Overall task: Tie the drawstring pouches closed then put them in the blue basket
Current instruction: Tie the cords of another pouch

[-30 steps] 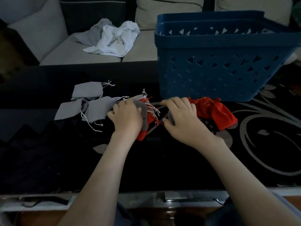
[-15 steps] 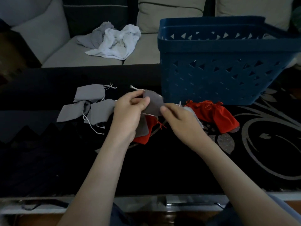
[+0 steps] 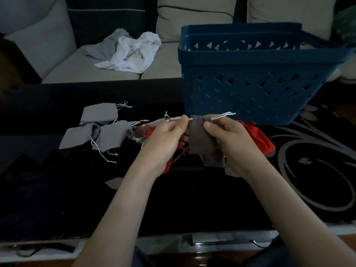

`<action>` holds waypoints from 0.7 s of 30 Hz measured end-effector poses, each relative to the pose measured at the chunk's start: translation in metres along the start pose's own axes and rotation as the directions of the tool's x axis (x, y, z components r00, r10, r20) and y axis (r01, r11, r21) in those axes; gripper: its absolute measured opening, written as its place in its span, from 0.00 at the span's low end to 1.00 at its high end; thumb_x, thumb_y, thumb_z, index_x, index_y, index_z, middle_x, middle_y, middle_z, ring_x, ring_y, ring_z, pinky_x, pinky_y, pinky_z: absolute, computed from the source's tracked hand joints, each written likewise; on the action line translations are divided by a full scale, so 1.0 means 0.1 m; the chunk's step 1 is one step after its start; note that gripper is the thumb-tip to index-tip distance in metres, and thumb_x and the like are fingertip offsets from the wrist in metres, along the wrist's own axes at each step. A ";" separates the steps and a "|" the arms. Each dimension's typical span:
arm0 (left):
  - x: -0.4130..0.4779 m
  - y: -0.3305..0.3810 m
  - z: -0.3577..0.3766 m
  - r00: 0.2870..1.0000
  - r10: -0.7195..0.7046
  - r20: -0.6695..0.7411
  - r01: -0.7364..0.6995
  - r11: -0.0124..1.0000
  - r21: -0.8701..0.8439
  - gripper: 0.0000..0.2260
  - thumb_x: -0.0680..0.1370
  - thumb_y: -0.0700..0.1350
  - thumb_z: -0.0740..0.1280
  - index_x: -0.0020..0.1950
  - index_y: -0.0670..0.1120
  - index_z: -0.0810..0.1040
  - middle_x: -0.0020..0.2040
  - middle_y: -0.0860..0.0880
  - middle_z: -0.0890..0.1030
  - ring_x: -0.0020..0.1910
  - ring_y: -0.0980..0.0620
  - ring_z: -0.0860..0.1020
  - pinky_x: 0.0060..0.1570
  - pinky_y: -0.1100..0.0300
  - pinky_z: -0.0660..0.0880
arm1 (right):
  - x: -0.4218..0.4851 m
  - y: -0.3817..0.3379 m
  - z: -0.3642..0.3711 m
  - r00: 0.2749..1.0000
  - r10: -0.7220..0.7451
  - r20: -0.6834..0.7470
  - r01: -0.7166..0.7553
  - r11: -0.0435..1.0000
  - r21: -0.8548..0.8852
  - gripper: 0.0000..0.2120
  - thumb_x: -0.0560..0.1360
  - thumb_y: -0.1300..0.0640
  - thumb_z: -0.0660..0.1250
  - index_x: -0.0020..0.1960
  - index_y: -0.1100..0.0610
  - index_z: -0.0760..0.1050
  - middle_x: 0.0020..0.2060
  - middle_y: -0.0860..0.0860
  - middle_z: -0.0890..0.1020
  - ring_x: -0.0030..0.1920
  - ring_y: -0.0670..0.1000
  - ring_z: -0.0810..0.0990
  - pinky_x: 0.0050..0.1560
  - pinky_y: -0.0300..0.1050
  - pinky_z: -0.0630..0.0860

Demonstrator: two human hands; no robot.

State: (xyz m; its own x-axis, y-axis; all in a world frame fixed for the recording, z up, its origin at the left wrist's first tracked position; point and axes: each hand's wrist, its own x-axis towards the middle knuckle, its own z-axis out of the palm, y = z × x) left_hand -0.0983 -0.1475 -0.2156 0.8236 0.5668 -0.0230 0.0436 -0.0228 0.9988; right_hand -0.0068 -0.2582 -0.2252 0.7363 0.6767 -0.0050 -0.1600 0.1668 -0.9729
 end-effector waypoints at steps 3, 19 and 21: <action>0.02 0.00 0.05 0.999 0.006 -0.046 -0.008 0.999 -0.037 0.13 0.81 0.48 0.61 0.43 0.48 0.82 0.36 0.50 0.82 0.35 0.56 0.77 0.44 0.60 0.74 | -0.02 -0.02 -0.03 1.000 -0.020 0.020 0.021 1.000 -0.019 0.07 0.77 0.67 0.62 0.52 0.61 0.76 0.39 0.58 0.80 0.38 0.50 0.80 0.40 0.38 0.77; 0.01 0.08 0.22 0.998 -0.060 0.017 0.062 0.973 -0.222 0.14 0.83 0.47 0.57 0.48 0.50 0.82 0.41 0.54 0.84 0.38 0.59 0.79 0.42 0.64 0.71 | -0.06 -0.11 -0.18 0.995 -0.097 -0.015 0.098 0.974 0.203 0.12 0.81 0.59 0.56 0.45 0.60 0.75 0.41 0.52 0.82 0.42 0.47 0.80 0.41 0.38 0.77; 0.03 0.10 0.23 1.000 -0.023 0.008 0.025 0.948 -0.318 0.14 0.82 0.47 0.56 0.49 0.46 0.81 0.41 0.51 0.84 0.40 0.57 0.81 0.42 0.64 0.76 | -0.04 -0.11 -0.17 0.991 -0.133 0.008 0.127 0.960 0.251 0.12 0.80 0.60 0.55 0.41 0.61 0.72 0.44 0.53 0.80 0.44 0.47 0.80 0.43 0.38 0.77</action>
State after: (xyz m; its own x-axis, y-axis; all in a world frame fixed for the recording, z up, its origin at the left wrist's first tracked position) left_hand -0.0831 -0.1649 -0.2071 0.8271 0.5601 -0.0467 -0.1181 0.2545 0.9598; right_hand 0.0037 -0.2748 -0.2185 0.7456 0.6543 0.1264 -0.2249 0.4256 -0.8765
